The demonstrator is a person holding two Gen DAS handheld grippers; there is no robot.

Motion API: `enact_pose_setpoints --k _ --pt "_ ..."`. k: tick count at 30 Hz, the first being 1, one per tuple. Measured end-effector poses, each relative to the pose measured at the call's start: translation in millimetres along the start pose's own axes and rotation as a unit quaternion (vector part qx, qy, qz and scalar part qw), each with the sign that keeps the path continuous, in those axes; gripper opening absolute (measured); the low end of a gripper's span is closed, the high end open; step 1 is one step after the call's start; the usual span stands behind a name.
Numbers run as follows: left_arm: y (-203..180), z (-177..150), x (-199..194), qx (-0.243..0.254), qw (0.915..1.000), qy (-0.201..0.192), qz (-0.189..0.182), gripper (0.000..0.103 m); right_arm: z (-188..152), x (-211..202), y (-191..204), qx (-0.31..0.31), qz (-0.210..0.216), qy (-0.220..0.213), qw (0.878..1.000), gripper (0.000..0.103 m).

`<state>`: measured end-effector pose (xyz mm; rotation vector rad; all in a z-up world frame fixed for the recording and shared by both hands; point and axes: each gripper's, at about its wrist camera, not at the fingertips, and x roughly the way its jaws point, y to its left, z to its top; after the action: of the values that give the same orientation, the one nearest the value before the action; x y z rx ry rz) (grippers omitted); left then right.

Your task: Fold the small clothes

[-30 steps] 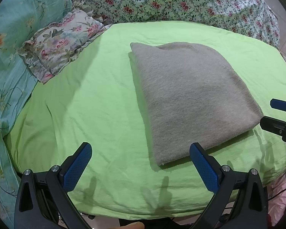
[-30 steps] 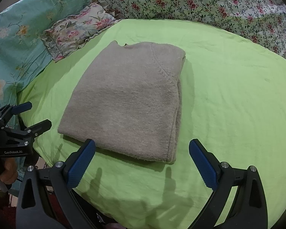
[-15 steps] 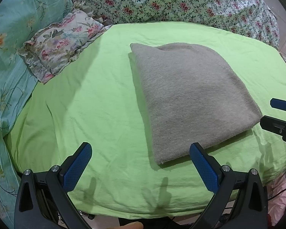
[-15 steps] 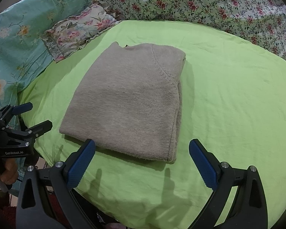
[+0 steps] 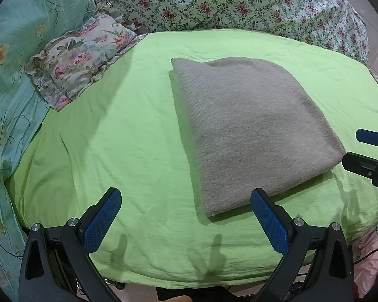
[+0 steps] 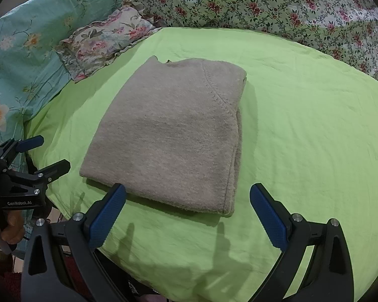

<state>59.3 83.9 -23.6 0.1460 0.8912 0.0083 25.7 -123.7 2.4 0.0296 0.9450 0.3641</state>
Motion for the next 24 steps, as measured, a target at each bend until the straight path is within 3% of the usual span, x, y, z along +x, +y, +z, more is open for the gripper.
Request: enact_pose_setpoints --k 24 --pt "-5.3 6.9 -0.7 0.003 1.0000 -0.006 -0.005 0.102 9.4 -4.2 -1.8 0.003 0.000 -0.009 1.000 0.099"
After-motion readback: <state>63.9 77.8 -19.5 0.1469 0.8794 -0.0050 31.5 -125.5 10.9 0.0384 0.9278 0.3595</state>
